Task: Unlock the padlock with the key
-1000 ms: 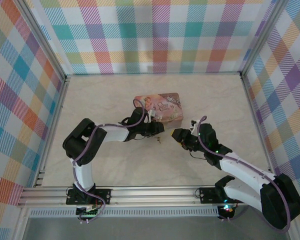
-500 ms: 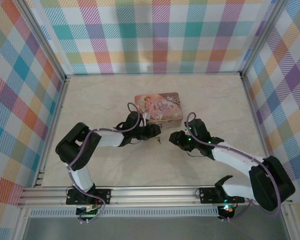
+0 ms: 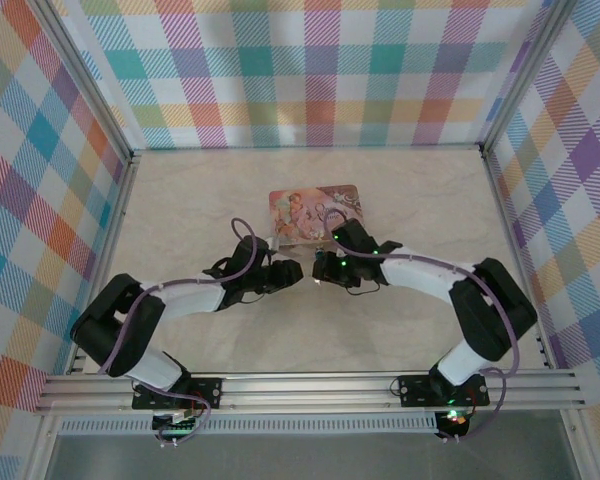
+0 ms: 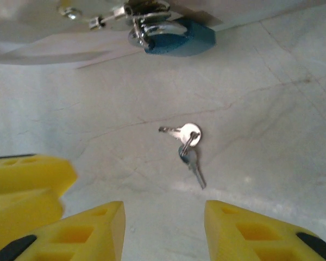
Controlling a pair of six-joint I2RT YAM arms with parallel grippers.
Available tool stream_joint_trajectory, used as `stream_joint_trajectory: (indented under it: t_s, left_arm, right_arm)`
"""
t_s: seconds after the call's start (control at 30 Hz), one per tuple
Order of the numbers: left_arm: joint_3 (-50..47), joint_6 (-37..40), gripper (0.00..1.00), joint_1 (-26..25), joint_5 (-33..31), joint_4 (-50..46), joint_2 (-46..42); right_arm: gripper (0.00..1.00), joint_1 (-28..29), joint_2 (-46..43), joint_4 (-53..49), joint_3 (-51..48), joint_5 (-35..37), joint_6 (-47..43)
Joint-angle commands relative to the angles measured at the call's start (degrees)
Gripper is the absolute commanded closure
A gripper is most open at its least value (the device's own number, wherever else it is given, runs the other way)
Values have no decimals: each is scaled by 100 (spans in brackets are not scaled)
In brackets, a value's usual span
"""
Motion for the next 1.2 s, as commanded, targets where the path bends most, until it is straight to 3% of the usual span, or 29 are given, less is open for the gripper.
stream_joint_trajectory:
  t_s: [0.0,0.57,0.9,1.17]
  left_arm:
    - [-166,77,55,63,-253,-299,-209]
    - [-459,39,52,63,-462,-327,-450]
    - [-501,-1,52,64,-391,-193,-327]
    - [-521,-27,52,64,-373,-143,-285]
  right_arm:
    - [57,112,329,-532,381,369,-221]
    - [68,384,1369,-839,1045,949,-179]
    - [64,467,1502,-605,1103,1142,-41]
    - [76,534,1818,-671,1235,1426,1]
